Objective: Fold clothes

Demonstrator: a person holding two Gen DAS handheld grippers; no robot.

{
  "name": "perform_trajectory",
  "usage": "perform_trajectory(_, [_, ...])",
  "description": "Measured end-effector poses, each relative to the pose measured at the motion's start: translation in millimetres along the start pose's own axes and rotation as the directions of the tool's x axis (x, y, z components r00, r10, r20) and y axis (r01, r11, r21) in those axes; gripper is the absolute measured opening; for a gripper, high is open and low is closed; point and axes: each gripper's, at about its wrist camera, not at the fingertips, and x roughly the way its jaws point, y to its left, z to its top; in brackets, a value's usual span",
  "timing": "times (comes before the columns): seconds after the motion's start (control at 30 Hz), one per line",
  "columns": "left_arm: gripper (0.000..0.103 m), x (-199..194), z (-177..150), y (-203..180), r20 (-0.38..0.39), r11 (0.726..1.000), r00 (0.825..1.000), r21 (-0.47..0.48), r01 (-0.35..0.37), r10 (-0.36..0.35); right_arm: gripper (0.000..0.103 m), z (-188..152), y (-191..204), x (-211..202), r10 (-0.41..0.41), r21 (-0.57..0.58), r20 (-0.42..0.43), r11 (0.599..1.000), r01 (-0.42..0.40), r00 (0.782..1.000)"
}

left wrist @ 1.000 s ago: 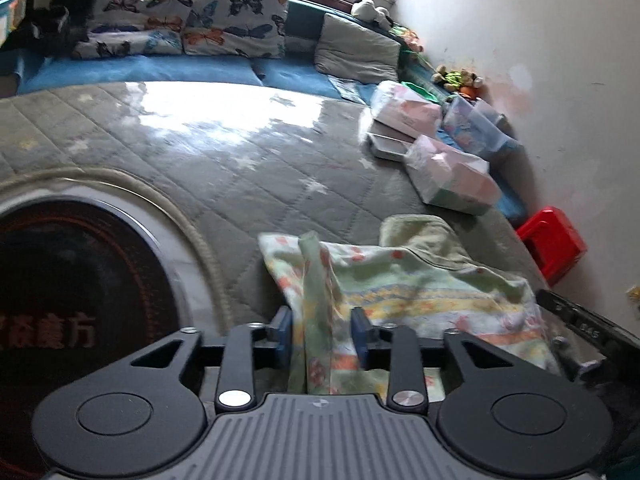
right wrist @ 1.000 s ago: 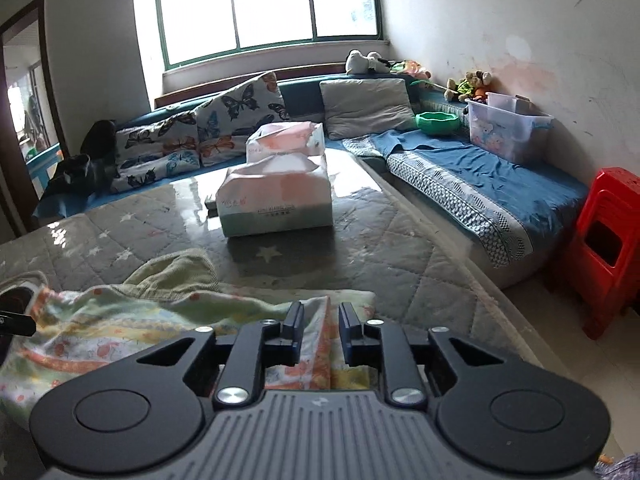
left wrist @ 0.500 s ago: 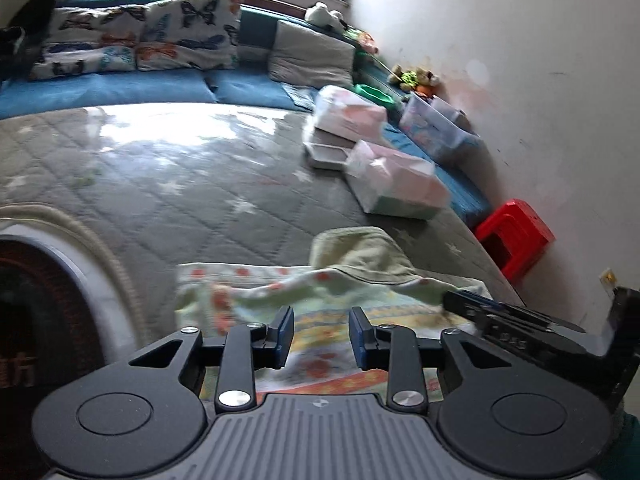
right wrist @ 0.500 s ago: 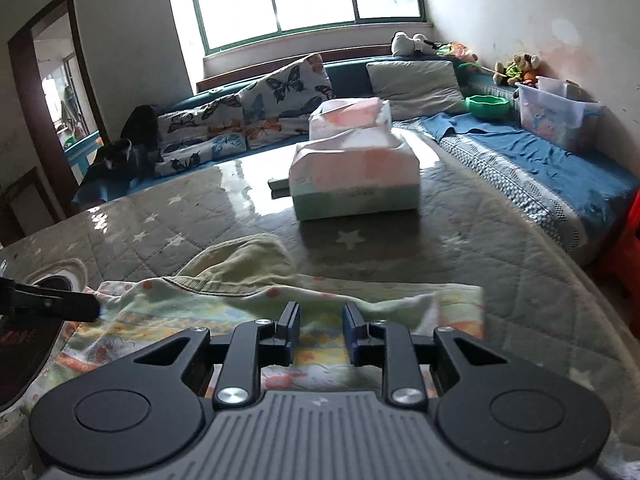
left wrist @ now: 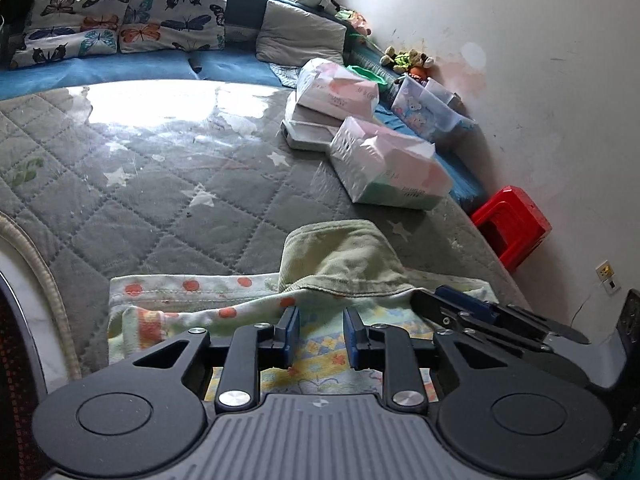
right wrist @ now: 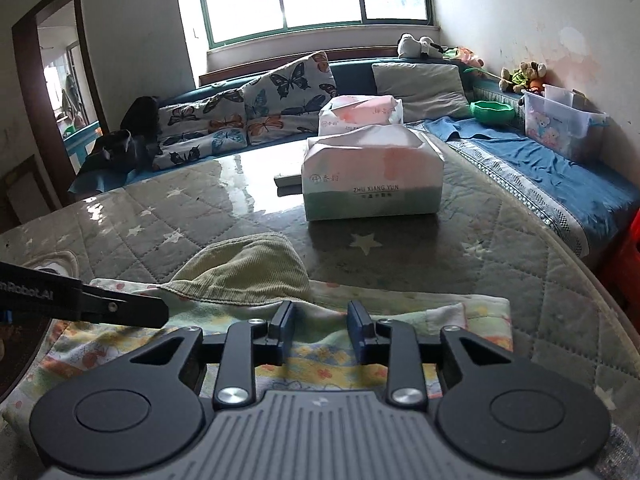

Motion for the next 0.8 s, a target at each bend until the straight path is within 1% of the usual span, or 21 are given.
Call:
perform_trajectory(0.03, [0.025,-0.7,0.0,-0.6,0.001,1.0,1.0,-0.001,-0.003,0.003,0.04,0.7,0.4,-1.0,0.005,0.0,-0.003,1.0,-0.005,1.0])
perform_trajectory(0.13, [0.028,-6.9,-0.6,-5.2,0.007,1.0,1.0,0.013,-0.012,0.012,0.043,0.6,5.5,-9.2,0.006,-0.023,0.001,1.0,-0.006,1.0])
perform_trajectory(0.2, [0.032,-12.0,-2.2,-8.4,0.015,1.0,1.0,0.027,-0.013,0.012,0.046,-0.9,9.9,-15.6,0.013,-0.039,0.003,0.999,-0.013,1.0])
perform_trajectory(0.4, [0.033,-32.2,-17.8,-16.6,0.028,0.997,1.0,0.076,-0.006,0.004,0.047,-7.8,25.3,-33.3,0.053,-0.088,0.0,0.995,-0.053,0.999])
perform_trajectory(0.5, [0.033,-41.3,-29.4,-20.0,0.034,0.995,0.999,0.103,-0.004,0.0,0.047,-15.0,35.7,-42.0,0.07,-0.131,-0.007,0.989,-0.07,0.998])
perform_trajectory(0.6, [0.033,-46.7,-42.5,-22.1,0.032,0.992,0.999,0.123,-0.005,0.001,0.047,-24.5,46.4,-49.3,0.075,-0.187,-0.013,0.979,-0.076,0.997])
perform_trajectory(0.8, [0.033,-52.6,-67.4,-23.4,0.032,0.989,0.999,0.15,-0.018,0.013,0.047,-43.5,57.4,-64.5,0.089,-0.225,-0.027,0.97,-0.092,0.996])
